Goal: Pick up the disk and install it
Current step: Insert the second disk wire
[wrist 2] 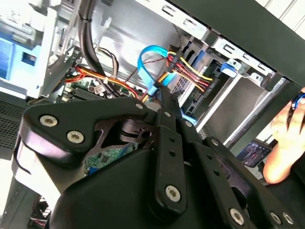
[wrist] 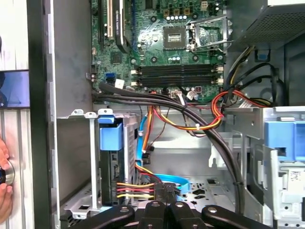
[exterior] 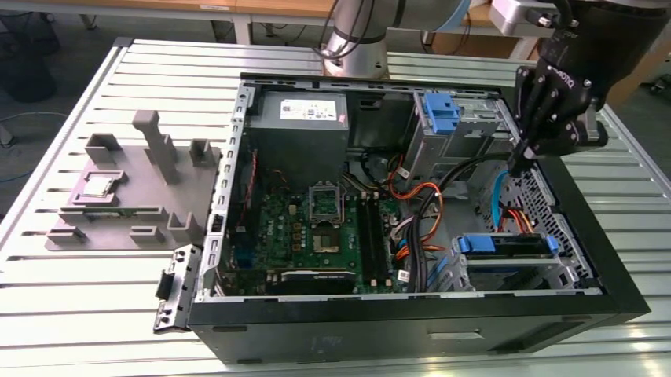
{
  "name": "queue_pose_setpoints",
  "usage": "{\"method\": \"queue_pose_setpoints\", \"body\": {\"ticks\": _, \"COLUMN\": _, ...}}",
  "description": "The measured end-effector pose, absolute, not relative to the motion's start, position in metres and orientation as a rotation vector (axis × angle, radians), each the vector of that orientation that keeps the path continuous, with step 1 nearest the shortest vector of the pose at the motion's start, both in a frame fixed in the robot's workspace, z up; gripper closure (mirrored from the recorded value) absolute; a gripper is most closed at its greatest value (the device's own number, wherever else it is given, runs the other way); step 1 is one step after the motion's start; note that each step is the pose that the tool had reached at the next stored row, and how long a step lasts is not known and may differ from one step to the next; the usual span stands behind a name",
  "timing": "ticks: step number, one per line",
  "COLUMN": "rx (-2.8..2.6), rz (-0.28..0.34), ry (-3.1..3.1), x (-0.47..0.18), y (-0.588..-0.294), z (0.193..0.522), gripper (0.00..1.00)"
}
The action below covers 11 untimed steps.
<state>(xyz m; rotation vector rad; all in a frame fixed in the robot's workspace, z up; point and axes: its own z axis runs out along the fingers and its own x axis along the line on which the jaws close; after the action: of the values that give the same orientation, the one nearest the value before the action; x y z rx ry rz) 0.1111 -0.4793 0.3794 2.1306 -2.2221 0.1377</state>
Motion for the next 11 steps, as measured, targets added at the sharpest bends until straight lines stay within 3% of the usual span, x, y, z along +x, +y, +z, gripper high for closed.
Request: {"method": "queue_pose_setpoints", "body": {"ticks": 11, "rx": 2.120, "rz": 0.152, "ry": -2.210, "x": 0.111, "y": -0.466, "z": 0.379, "gripper": 0.90}}
